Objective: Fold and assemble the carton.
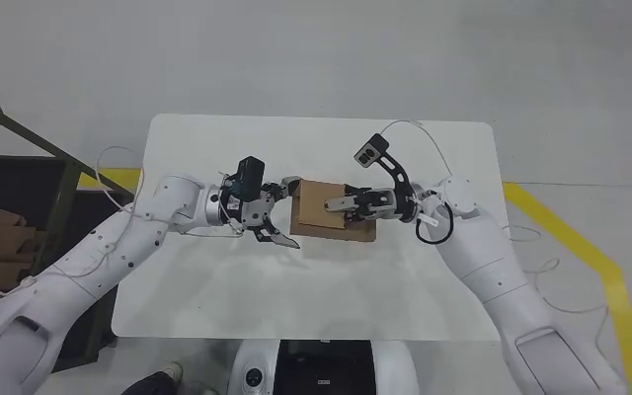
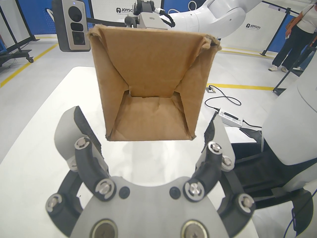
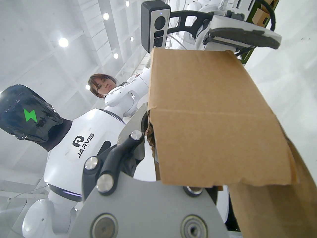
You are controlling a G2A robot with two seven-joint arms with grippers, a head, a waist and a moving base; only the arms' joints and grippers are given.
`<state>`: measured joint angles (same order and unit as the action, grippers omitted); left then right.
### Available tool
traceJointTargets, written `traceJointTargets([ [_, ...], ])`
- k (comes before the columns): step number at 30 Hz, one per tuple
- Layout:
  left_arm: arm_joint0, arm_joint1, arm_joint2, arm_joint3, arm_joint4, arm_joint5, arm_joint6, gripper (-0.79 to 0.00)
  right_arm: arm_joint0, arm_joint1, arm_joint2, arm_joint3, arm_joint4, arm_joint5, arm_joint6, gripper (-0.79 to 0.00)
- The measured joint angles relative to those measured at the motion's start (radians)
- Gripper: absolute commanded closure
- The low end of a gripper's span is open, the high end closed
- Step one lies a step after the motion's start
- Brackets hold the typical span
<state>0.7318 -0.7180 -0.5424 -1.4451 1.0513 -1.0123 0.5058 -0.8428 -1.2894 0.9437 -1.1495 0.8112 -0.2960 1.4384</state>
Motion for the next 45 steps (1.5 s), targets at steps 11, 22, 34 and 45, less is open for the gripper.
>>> traceJointTargets([
  [11,-0.015,0.006,0.033,-0.006,0.005,0.0,0.024,-0.634,-0.011,-0.002,0.007,-0.015,-0.009,0.005,-0.002,0.0],
  [22,-0.02,0.008,0.044,-0.002,-0.006,0.0,0.031,-0.419,-0.018,-0.004,0.012,-0.016,-0.011,0.005,0.001,-0.231],
  [34,-0.001,0.011,0.032,-0.005,-0.022,0.0,0.022,-0.453,-0.036,0.001,0.044,-0.029,-0.013,0.002,0.001,-0.508],
  [45,0.03,0.025,-0.02,0.023,-0.043,0.0,0.024,-0.493,-0.098,0.048,0.19,-0.063,-0.097,-0.002,-0.033,-0.339],
])
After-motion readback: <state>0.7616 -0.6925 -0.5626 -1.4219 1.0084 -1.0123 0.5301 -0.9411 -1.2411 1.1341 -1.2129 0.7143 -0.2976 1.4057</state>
